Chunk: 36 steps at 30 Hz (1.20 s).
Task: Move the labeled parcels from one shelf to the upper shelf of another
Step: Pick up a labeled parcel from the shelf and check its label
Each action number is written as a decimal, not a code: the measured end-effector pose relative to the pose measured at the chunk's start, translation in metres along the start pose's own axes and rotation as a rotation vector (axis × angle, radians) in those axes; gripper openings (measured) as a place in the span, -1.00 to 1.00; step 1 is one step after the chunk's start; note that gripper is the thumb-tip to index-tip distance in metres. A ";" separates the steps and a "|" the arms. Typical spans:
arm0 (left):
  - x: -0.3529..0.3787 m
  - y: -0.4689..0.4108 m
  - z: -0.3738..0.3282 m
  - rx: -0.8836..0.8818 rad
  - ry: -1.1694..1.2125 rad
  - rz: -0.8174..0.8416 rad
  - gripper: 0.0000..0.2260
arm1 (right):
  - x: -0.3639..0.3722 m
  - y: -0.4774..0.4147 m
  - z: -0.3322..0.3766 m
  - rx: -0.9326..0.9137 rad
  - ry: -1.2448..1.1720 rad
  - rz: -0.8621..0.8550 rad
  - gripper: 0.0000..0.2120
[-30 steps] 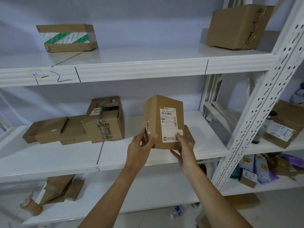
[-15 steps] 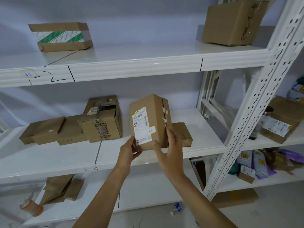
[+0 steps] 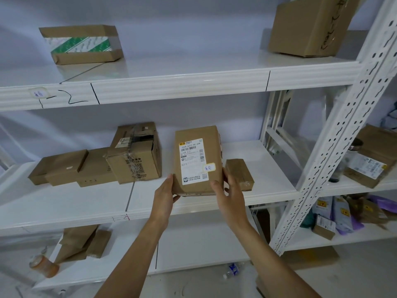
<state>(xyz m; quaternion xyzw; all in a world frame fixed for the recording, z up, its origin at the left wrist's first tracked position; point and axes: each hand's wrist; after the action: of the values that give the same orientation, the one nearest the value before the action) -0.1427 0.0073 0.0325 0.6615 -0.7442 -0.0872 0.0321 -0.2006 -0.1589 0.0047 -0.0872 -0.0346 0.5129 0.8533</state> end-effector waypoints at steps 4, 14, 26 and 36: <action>0.001 0.003 -0.002 0.073 -0.064 0.014 -0.67 | -0.006 0.001 0.006 0.060 -0.028 0.002 -0.80; 0.008 0.014 -0.004 0.199 -0.057 -0.017 -0.73 | -0.013 0.004 0.012 -0.014 -0.014 -0.033 -0.65; 0.006 0.044 -0.018 0.326 0.045 -0.076 -0.78 | -0.017 0.022 0.028 -0.282 -0.076 -0.123 -0.62; 0.005 0.052 -0.017 0.359 0.059 -0.104 -0.80 | -0.015 0.025 0.036 -0.361 -0.072 -0.193 -0.60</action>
<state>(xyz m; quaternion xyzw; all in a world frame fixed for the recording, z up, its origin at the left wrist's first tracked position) -0.1914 0.0065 0.0581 0.6965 -0.7113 0.0649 -0.0691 -0.2348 -0.1566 0.0360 -0.2165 -0.1645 0.4172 0.8672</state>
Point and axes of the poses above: each hand's wrist, its own y-axis away from the middle knuckle, its own x-axis out of the palm, z = x × y, and after that the axes turned 7 degrees about -y, right-handed
